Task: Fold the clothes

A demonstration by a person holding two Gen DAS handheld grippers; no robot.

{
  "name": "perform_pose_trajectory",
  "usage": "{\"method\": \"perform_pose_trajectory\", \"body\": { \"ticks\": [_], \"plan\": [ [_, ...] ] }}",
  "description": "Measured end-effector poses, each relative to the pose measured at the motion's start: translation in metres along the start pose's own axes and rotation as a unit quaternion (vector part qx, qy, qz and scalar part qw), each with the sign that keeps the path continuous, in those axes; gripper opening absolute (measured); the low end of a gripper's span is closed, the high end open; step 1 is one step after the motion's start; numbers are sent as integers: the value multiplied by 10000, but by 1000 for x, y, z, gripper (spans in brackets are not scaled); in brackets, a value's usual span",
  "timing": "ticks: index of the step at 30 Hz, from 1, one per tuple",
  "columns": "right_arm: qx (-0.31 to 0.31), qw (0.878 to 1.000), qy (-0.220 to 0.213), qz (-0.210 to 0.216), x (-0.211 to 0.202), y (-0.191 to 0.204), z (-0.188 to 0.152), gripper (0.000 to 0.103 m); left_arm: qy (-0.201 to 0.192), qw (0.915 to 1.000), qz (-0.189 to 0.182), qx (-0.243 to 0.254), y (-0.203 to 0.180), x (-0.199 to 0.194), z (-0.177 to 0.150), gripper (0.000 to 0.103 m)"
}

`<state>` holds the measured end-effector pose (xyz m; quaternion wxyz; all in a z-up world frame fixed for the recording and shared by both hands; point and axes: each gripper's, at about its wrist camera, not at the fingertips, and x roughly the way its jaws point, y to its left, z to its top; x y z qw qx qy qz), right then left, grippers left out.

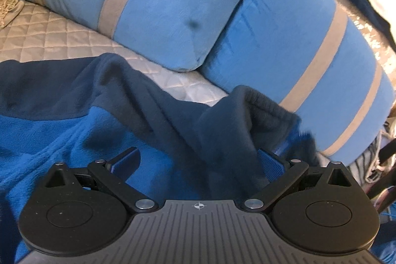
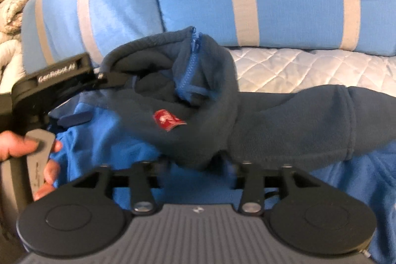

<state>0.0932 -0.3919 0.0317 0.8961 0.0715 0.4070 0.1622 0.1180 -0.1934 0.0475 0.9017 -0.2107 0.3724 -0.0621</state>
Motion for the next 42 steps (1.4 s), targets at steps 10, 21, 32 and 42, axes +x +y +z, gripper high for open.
{"method": "perform_pose_trajectory", "body": {
  "ticks": [10,21,32,42],
  "plan": [
    [596,9896,-1159,602,-38,-11,9,100,87,9999,58,-110,4,-2,2,102],
    [340,9941,-960,-360,-19,-6,12,103,239,9994,198,-147,6,-1,3,102],
    [164,9895,-105,-1432,-5,-22,3,103,-251,9924,1204,13,18,-5,13,103],
    [374,9949,-622,-697,-15,-24,11,100,36,9913,1313,98,21,5,13,103]
  ]
}}
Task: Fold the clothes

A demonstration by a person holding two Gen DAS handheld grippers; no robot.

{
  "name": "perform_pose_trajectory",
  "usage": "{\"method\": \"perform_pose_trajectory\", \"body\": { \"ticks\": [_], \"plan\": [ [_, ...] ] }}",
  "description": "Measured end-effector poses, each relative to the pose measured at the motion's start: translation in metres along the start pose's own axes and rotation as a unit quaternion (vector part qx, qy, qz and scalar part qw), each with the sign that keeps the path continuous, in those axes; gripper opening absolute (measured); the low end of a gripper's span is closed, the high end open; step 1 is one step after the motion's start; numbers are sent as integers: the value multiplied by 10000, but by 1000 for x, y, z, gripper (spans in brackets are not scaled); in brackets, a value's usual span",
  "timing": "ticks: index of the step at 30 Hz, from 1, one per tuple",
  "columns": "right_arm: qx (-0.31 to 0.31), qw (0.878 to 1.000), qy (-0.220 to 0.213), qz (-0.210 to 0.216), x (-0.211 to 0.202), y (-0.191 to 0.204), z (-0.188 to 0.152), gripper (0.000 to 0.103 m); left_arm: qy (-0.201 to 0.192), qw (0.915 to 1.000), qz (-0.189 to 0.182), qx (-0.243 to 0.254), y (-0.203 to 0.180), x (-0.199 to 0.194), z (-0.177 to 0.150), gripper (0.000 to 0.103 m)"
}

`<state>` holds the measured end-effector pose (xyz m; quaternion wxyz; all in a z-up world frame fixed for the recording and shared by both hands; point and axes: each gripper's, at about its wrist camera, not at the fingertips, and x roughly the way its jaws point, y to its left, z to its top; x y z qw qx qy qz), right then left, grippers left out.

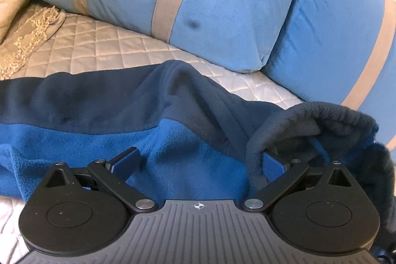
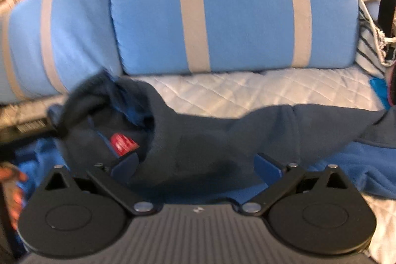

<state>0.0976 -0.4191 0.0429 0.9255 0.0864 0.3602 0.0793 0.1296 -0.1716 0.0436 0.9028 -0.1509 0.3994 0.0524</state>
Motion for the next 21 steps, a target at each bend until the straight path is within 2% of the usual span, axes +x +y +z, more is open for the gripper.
{"method": "perform_pose_trajectory", "body": {
  "ticks": [2,4,6,10,11,12,13,15,18,21],
  "plan": [
    [307,9988,-54,381,0,-4,3,95,20,10000,-15,-39,1,1,0,103],
    [683,9950,15,724,2,-10,4,86,57,9998,-81,-163,4,1,-1,103],
    [961,9910,175,918,6,-13,3,68,82,9996,-133,-254,6,1,-1,103],
    [1311,9837,534,1107,17,-18,-1,47,90,9991,-231,-331,7,1,-1,103],
    [1298,9830,656,1121,19,-17,-3,37,94,9988,-305,-364,8,1,-1,103],
    [1269,9828,766,1106,20,-16,-4,22,98,9984,-378,-397,8,0,-1,103],
    [1202,9838,849,1023,20,-14,-6,15,102,9980,-452,-430,9,0,-1,103],
    [1047,9864,946,845,18,-12,-8,9,76,9968,-608,-509,11,-2,0,103],
    [831,9902,950,591,8,-10,-10,8,16,9956,-787,-506,11,-4,2,103],
    [898,9894,994,556,1,-16,-17,8,30,9970,-712,-294,3,-5,4,102]
  ]
}}
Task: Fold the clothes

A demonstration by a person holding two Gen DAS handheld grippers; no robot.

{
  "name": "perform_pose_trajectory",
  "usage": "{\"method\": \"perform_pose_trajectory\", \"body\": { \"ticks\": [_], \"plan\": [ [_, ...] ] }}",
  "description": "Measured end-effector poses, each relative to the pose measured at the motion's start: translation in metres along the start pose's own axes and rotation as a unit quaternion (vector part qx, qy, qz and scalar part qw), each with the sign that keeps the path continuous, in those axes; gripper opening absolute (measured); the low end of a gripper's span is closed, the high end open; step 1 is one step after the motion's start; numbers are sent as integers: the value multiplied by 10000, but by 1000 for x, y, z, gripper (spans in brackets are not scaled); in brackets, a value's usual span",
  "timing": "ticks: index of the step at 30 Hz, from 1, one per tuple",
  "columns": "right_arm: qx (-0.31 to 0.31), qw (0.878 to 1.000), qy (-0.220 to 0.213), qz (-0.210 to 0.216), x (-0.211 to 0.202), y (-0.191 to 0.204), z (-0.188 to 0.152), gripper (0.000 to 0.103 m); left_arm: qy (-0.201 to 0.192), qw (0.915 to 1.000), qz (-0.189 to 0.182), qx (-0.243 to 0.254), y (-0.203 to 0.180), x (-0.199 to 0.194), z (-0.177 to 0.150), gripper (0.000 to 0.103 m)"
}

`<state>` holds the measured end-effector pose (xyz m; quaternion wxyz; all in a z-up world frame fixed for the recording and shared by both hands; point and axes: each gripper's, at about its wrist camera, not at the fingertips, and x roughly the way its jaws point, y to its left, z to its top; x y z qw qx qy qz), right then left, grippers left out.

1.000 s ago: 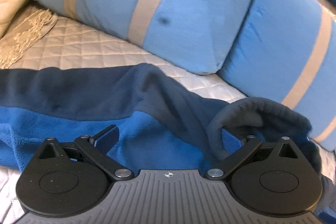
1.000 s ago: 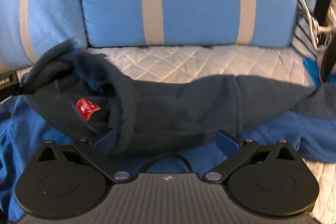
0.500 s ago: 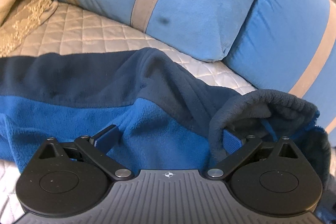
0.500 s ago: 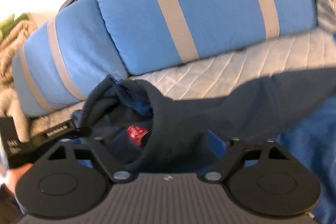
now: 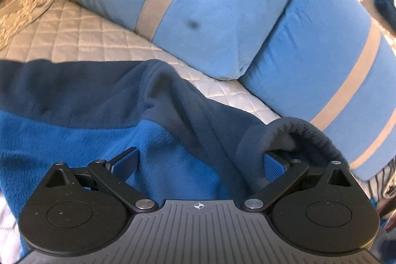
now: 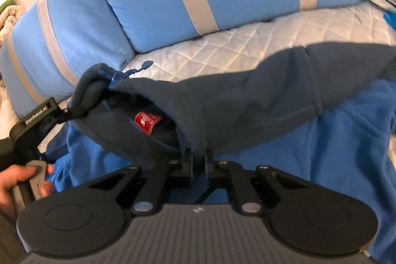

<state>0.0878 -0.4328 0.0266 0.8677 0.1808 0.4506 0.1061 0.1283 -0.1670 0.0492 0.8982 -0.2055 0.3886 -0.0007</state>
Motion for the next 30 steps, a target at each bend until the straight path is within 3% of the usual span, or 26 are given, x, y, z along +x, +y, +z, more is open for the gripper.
{"method": "perform_pose_trajectory", "body": {
  "ticks": [3,5,7,9,12,14,16,20,21,22,25,28,30],
  "plan": [
    [25,10000,14,-62,-2,-3,-1,8,70,9994,182,299,-11,-3,2,102],
    [-40,9999,-36,-142,-4,-2,-1,8,-5,9961,325,826,-23,-8,4,102],
    [-96,9998,-75,-185,-7,-3,-1,7,-118,9867,531,1531,-37,-14,6,102],
    [-71,9998,-89,-170,-9,-6,-2,8,-287,9703,727,2289,-50,-20,5,102],
    [-80,9997,-136,-196,-10,-9,-1,8,-603,9325,1003,3418,-62,-27,-4,102],
    [-121,9995,-184,-234,-10,-8,0,8,-639,9178,990,3792,-60,-30,-9,102],
    [-169,9992,-233,-274,-10,-7,0,8,-621,9165,874,3854,-50,-34,-12,101],
    [-266,9989,-282,-260,-12,-7,1,9,-210,9374,382,3454,-21,-29,-15,82],
    [-292,9989,-280,-244,-11,-7,1,9,-75,9387,312,3432,-18,-26,-17,75],
    [-340,9988,-286,-223,-11,-6,1,9,54,9380,253,3457,-16,-22,-20,64],
    [-499,9980,-330,-214,-11,-3,1,14,214,9320,114,3616,-18,-16,-28,47],
    [-572,9976,-334,-217,-9,-3,1,25,398,9306,6,3638,-21,-12,-30,41],
    [-621,9974,-306,-206,-8,-2,1,25,464,9327,15,3575,-19,-12,-32,37]
  ]
}}
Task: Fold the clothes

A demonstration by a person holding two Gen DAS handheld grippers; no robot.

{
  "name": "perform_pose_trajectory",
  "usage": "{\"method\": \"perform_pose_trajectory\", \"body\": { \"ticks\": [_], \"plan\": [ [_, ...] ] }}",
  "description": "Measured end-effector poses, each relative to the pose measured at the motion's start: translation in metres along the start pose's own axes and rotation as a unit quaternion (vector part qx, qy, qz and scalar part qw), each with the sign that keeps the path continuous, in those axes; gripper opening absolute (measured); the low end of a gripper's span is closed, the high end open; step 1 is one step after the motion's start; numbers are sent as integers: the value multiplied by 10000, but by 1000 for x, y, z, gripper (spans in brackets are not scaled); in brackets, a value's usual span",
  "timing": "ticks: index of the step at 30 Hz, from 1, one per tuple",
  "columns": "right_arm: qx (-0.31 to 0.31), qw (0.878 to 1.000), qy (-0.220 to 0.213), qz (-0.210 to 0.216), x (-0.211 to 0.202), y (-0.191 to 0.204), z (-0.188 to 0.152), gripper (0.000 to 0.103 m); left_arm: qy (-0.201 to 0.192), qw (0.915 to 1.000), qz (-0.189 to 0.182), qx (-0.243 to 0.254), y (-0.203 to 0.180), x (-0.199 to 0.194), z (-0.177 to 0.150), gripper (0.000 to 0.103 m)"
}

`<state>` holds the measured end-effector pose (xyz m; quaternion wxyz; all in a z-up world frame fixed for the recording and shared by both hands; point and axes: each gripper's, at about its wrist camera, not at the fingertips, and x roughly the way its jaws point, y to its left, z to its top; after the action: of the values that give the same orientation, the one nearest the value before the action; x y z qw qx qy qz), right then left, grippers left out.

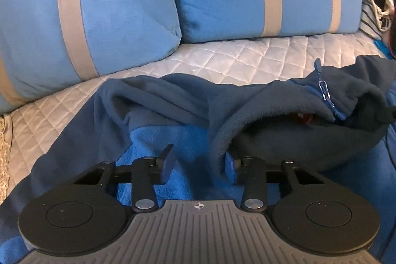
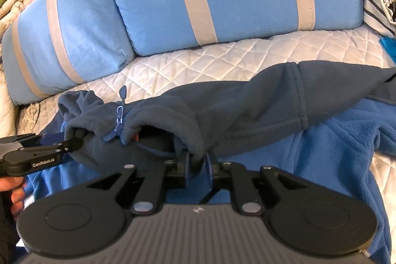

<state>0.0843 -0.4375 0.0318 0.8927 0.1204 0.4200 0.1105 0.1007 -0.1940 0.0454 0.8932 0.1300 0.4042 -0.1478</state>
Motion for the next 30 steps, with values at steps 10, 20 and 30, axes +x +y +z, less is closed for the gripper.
{"method": "perform_pose_trajectory", "body": {
  "ticks": [10,20,30],
  "plan": [
    [-495,9968,-618,-119,-18,17,5,7,-708,9965,-14,-436,1,-32,24,9],
    [-1169,9908,-661,-141,-34,30,86,7,-1049,9927,84,-588,8,-41,88,8],
    [-957,9936,-570,-210,24,19,164,6,-919,9902,302,-1006,10,11,123,8]
  ]
}}
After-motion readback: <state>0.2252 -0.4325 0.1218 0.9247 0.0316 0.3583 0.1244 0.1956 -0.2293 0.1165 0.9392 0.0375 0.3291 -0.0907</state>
